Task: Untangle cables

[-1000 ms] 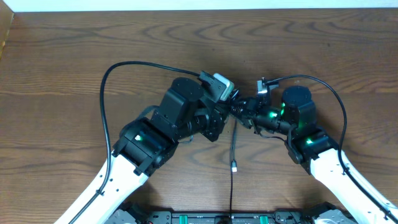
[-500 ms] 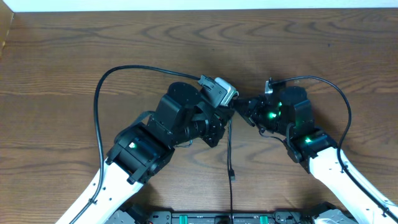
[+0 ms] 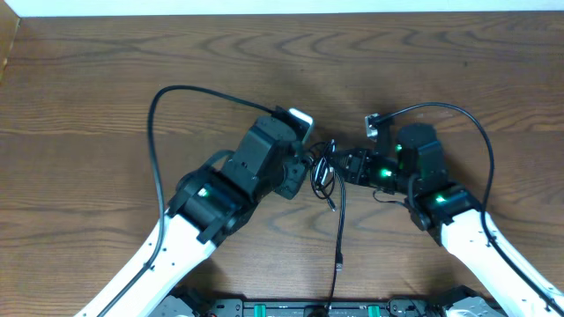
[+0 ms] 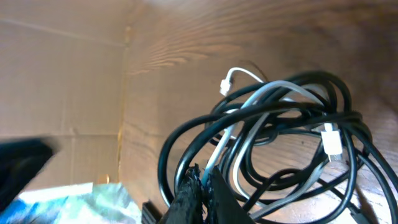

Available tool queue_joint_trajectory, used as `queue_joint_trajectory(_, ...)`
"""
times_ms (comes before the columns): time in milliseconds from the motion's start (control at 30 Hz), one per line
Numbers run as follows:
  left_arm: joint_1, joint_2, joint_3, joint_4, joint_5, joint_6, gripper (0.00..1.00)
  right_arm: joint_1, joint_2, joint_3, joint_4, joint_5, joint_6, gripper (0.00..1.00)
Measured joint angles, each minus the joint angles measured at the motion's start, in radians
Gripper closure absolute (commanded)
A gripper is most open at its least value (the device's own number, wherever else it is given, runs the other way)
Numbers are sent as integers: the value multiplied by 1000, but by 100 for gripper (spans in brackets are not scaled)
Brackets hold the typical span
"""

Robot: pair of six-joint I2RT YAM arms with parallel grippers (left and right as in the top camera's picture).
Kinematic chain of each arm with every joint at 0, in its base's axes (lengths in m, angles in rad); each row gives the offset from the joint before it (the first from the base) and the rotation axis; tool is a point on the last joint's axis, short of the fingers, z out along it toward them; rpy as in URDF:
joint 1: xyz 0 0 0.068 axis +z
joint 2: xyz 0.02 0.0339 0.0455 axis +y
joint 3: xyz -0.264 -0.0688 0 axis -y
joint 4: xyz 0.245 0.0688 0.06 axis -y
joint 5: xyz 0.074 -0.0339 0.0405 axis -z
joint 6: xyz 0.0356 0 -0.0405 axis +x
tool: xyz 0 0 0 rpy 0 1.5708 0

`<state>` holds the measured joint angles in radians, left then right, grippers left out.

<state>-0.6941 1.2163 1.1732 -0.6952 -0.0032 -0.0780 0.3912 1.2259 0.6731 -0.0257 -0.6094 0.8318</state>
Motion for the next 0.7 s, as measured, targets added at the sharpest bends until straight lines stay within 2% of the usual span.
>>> queue_joint_trajectory(333,38,65,0,-26,80,103,43,-109,-56,0,0,-249,-51,99)
queue_joint_trajectory(700,39,82,0,-5,154,138,41,-179,-56,0,0,-526,-35,99)
